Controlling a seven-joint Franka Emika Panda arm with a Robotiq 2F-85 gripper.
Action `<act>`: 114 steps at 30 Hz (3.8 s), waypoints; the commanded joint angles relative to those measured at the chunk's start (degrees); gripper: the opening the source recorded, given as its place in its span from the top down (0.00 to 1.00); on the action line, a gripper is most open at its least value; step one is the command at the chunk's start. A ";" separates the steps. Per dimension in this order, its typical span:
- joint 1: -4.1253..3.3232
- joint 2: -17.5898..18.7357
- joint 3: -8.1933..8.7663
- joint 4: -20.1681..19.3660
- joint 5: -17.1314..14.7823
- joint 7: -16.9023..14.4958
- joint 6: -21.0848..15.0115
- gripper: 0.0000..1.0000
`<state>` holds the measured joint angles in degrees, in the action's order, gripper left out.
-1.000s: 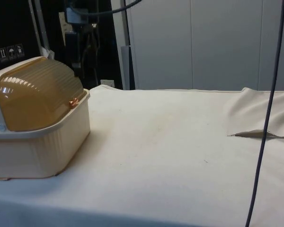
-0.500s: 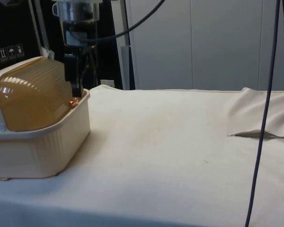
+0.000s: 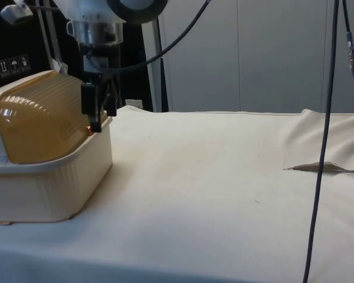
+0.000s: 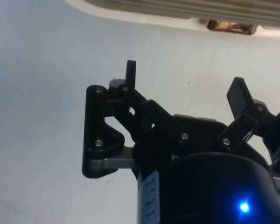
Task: Open the lid, then close it.
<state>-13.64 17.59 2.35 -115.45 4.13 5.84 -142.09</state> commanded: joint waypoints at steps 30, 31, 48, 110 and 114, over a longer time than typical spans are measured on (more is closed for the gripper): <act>1.20 2.23 2.75 0.86 -0.40 -4.01 -0.63 0.50; 1.20 2.23 2.75 0.86 -0.40 -4.07 -0.63 0.55; 1.15 4.13 2.41 3.15 -0.92 -3.90 -1.09 1.00; 0.63 0.17 2.58 1.20 -1.60 -3.50 -10.49 1.00; 0.63 -0.29 2.41 0.86 -1.83 -3.38 -12.61 1.00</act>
<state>-13.01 17.53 4.93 -114.31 2.52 2.41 -153.84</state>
